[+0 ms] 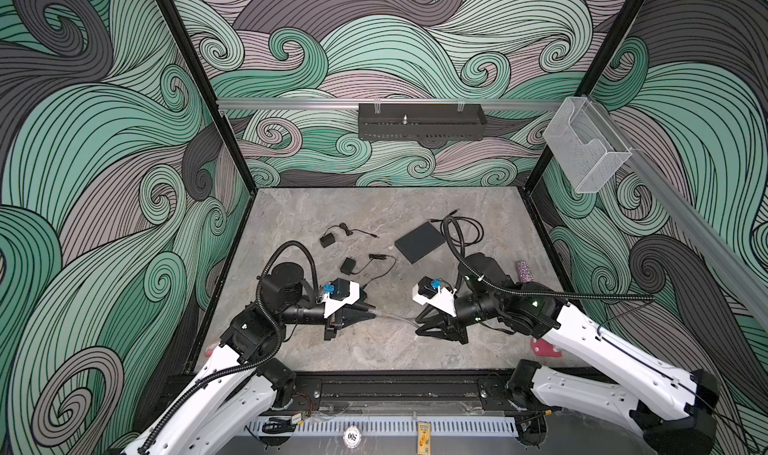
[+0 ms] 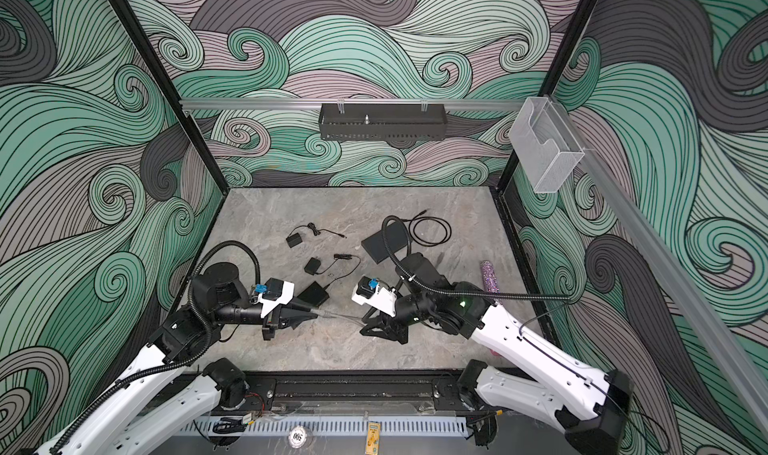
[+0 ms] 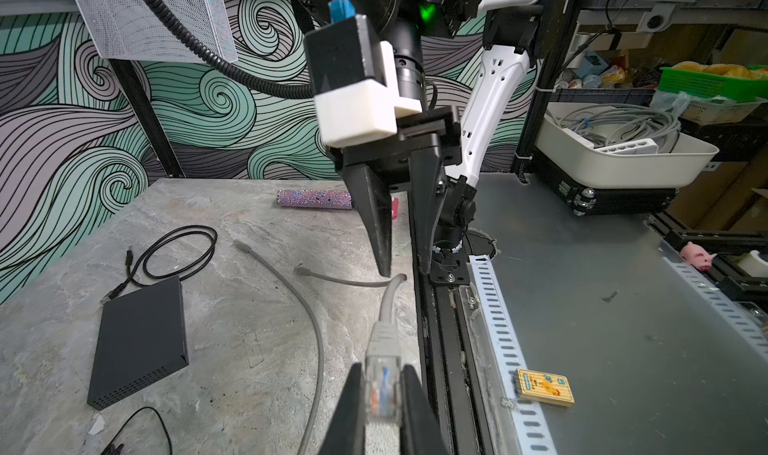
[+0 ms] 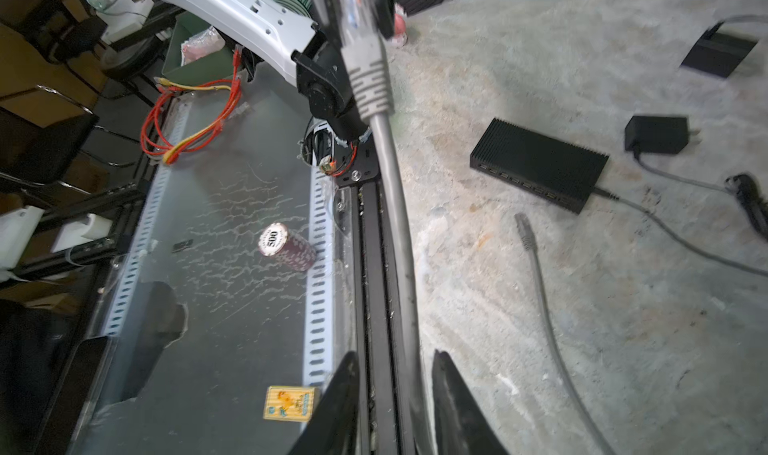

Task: Insert the plug into the switch port
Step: 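Bring the right gripper to the plug and grasp it from the left gripper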

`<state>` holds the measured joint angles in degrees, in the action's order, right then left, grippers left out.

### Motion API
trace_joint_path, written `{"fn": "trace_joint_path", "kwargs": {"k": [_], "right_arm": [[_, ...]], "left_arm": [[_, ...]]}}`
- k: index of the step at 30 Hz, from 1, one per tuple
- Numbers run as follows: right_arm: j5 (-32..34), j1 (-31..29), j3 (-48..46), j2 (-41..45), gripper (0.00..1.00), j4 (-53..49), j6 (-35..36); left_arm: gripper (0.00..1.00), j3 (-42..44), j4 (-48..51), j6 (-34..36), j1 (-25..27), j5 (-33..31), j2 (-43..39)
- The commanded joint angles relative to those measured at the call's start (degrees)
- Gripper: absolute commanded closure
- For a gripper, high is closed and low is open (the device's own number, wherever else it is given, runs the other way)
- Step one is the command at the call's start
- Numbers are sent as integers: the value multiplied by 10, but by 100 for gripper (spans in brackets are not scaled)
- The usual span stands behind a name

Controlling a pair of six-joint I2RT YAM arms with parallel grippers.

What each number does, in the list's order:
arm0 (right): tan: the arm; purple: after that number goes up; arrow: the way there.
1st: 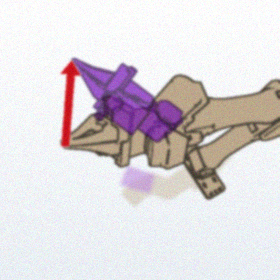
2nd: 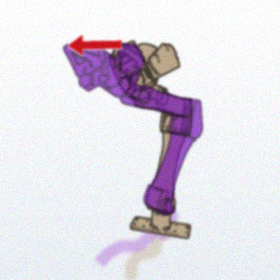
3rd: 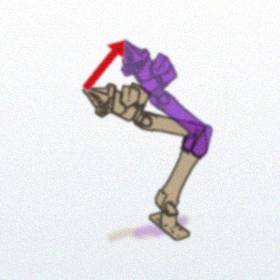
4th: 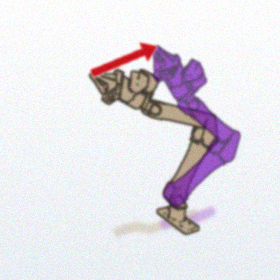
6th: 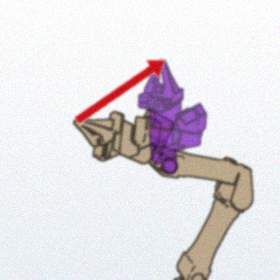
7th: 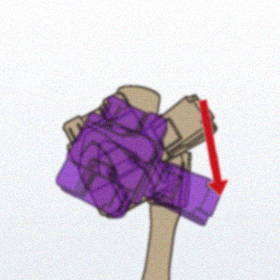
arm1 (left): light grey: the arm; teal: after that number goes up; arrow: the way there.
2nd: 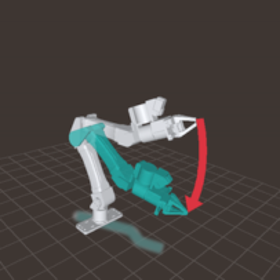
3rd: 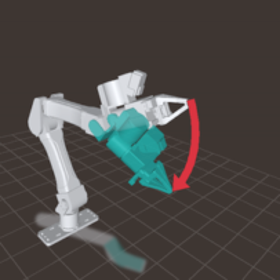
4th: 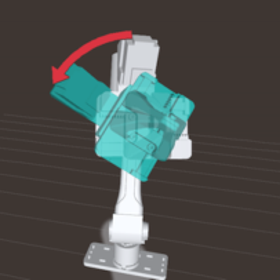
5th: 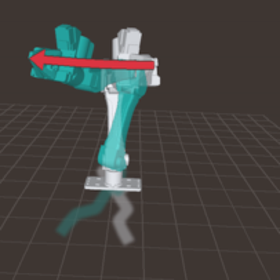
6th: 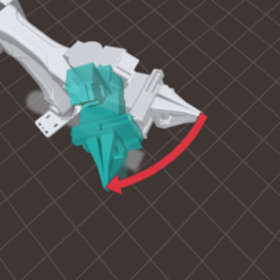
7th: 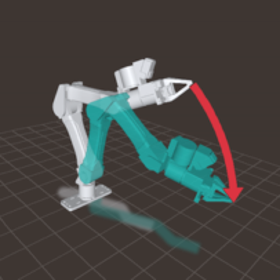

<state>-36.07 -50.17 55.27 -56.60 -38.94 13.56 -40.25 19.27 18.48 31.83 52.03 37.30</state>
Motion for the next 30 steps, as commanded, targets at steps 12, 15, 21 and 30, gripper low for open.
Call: {"fn": "trace_joint_path", "kwargs": {"k": [12,15,21,30], "right_arm": [[74,-65,-9,-21,41,237,-43],[82,-78,3,-48,43,246,-37],[88,-83,14,-79,51,249,-35],[81,-84,7,-72,67,260,-37]], "left_arm": [[93,-19,-9,-43,-2,-23,20],[93,-17,-12,-46,-1,-23,20],[93,-18,-14,-47,-1,-19,18],[93,-14,-12,-44,-1,-20,15]]}}
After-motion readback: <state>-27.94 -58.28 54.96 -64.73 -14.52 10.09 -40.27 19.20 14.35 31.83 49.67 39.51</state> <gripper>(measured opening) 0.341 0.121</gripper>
